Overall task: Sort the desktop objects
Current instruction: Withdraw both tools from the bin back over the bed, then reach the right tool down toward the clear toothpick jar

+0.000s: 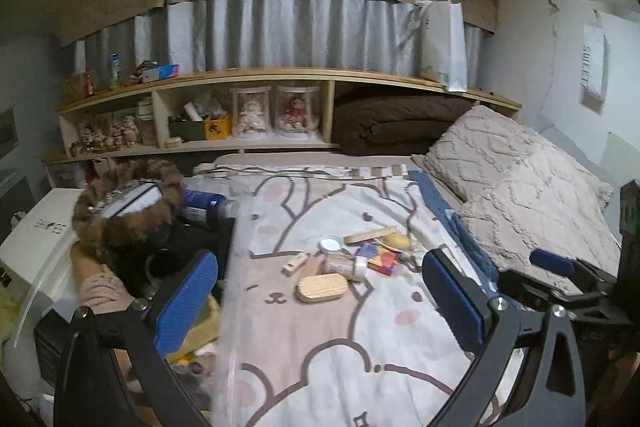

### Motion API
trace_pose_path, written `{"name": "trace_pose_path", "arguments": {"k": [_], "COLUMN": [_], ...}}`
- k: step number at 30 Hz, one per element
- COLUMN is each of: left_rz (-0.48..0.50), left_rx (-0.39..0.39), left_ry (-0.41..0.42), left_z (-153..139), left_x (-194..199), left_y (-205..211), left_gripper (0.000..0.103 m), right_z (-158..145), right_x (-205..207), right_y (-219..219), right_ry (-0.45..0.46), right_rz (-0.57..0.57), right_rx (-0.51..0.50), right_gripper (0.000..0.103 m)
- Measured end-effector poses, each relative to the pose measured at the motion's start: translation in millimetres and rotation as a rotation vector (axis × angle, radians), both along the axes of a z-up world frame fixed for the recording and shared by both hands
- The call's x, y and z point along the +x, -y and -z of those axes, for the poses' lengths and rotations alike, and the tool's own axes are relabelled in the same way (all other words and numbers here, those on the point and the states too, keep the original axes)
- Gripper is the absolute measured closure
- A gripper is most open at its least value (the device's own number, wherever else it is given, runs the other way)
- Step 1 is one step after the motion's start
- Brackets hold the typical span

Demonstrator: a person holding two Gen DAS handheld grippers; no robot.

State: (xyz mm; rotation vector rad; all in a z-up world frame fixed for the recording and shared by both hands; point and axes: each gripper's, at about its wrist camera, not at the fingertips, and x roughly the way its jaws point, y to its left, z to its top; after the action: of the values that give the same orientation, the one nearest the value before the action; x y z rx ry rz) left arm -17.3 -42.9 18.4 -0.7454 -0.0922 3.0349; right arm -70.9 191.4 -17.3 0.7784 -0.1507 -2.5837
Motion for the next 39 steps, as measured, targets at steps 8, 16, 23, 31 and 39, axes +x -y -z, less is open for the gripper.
{"name": "trace_pose_path", "arguments": {"k": [8, 16, 23, 31, 39], "left_rz": [0.054, 0.055, 0.089, 0.068, 0.008], "left_rx": [0.010, 0.036, 0.052, 0.135, 0.291], "left_ry": [0.061, 0.190, 0.229, 0.031, -0.131], "left_z": [26, 79, 92, 60, 42], "left_x": [-18, -37, -38, -14, -4], "left_y": [-36, -46, -56, -42, -6], "left_gripper": [0.000, 0.000, 0.000, 0.000, 0.000], "right_z": [26, 78, 125, 128, 140], "right_x": [-24, -62, -109, -165, -244], "right_y": [-17, -10, 20, 71, 127], "right_ry": [0.101, 0.294, 0.417, 0.362, 0.343], "right_rz": [0.080, 0.074, -0.004, -0.055, 0.009], "right_rx": [0.023, 0.046, 0.058, 0.038, 0.147], "right_gripper": [0.000, 0.000, 0.032, 0.062, 0.067]}}
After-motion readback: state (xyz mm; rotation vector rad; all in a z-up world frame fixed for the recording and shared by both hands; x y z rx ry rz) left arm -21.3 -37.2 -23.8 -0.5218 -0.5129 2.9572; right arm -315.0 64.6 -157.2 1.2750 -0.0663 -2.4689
